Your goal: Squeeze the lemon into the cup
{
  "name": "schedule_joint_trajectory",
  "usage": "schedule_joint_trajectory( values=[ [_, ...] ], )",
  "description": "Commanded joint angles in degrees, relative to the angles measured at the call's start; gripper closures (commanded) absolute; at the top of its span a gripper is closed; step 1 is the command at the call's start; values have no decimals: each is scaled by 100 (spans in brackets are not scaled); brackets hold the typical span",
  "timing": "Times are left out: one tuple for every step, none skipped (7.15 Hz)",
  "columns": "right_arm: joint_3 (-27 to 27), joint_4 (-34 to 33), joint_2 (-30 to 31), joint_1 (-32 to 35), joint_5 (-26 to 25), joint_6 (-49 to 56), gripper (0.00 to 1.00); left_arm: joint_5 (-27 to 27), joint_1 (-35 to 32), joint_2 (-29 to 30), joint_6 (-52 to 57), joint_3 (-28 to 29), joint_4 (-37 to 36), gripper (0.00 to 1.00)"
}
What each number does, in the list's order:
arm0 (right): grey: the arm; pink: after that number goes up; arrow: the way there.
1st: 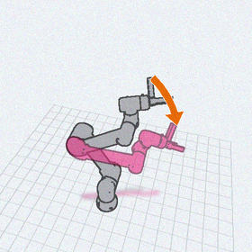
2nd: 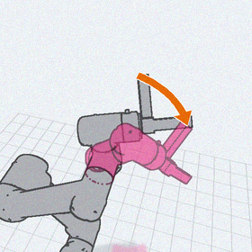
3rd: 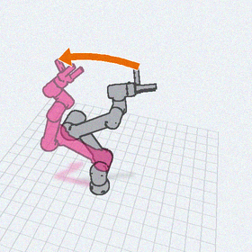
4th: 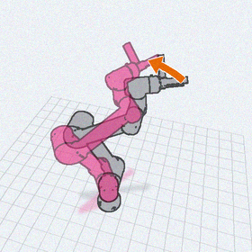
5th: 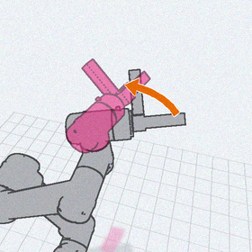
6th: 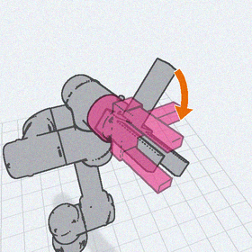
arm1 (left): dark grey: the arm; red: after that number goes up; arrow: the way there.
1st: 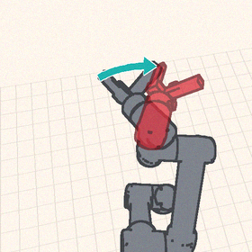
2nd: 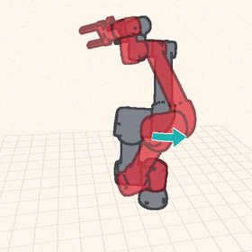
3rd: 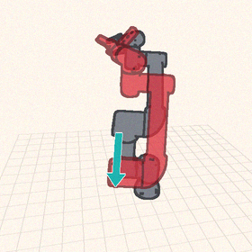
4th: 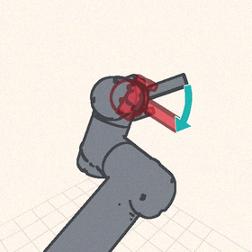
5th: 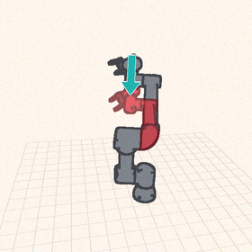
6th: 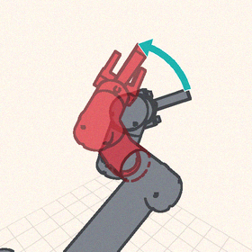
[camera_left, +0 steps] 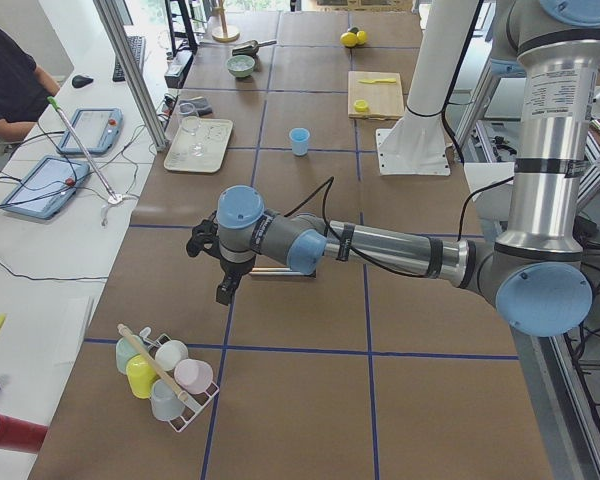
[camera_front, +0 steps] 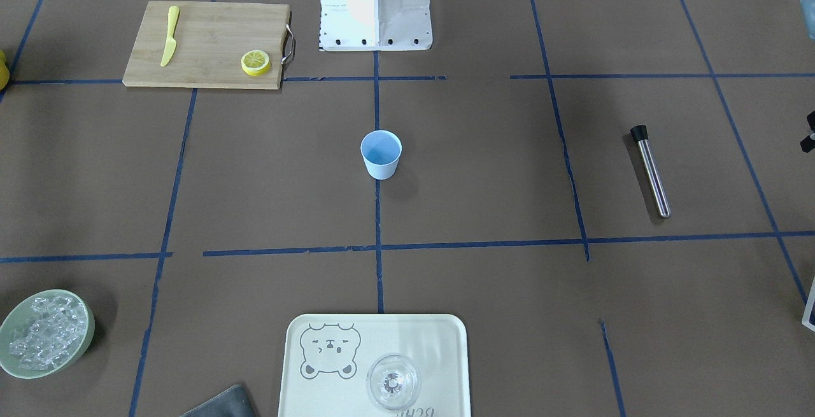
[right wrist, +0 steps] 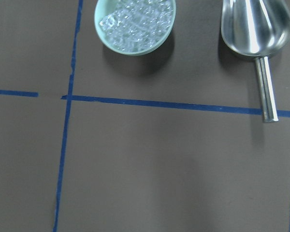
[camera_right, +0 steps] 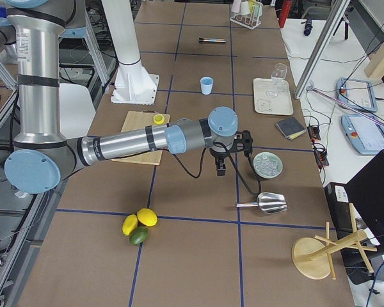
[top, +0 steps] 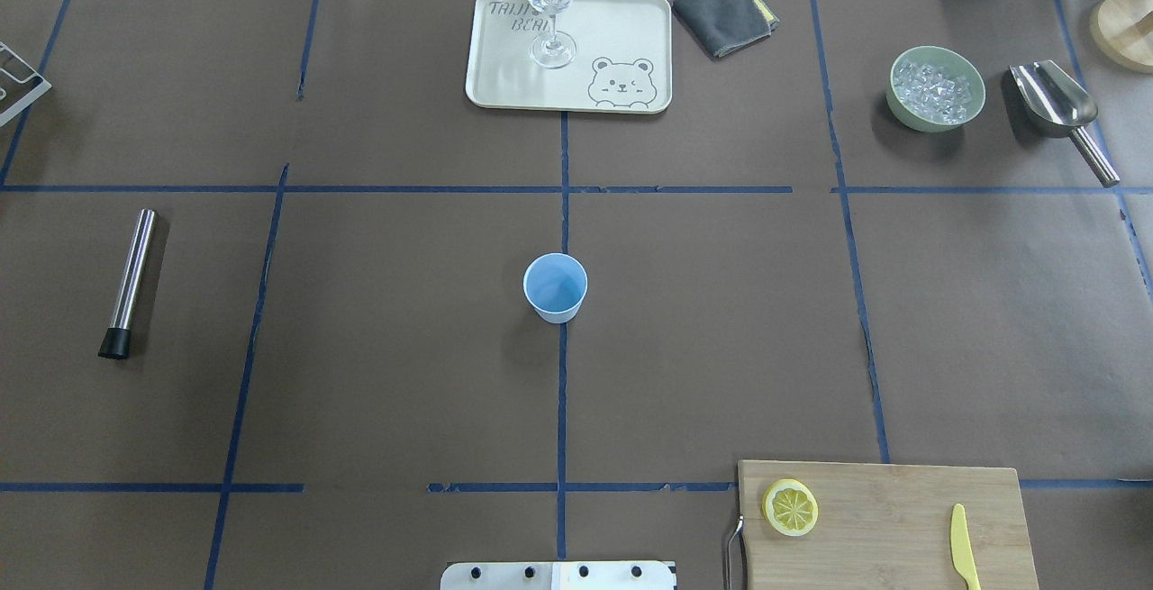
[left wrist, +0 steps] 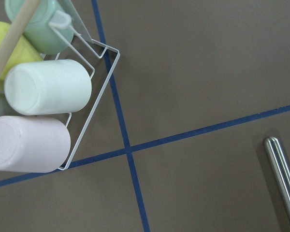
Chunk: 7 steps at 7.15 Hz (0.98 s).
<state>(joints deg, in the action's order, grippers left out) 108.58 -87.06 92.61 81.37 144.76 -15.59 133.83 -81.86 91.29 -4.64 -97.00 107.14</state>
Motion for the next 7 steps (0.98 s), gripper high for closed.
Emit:
schedule_joint_trajectory(
  values=[
    [1064, 22, 38, -1274, -944, -2137, 0, -59, 213, 20, -185, -56, 219, 0],
    [1226, 666, 90, -1838, -1280, -3089, 0, -207, 380, 125, -377, -56, 228, 0],
    [1218, 1586, 352, -2270, -1440, -3856, 0, -391, 590, 169, -658, -56, 228, 0],
    [1253, 1883, 372, -2779, -1798, -4490, 0, -402, 671, 239, -800, -48, 220, 0],
    [1462, 1886, 372, -3506, -2481, -5036, 0, -393, 715, 275, -819, -47, 202, 0],
    [1673, 1877, 355, -4384, -3323, -5737, 0, -402, 724, 275, -871, -4, 219, 0],
    [1858, 1868, 337, -5297, -4149, -6380, 0, -402, 724, 275, -871, 14, 220, 0]
  ],
)
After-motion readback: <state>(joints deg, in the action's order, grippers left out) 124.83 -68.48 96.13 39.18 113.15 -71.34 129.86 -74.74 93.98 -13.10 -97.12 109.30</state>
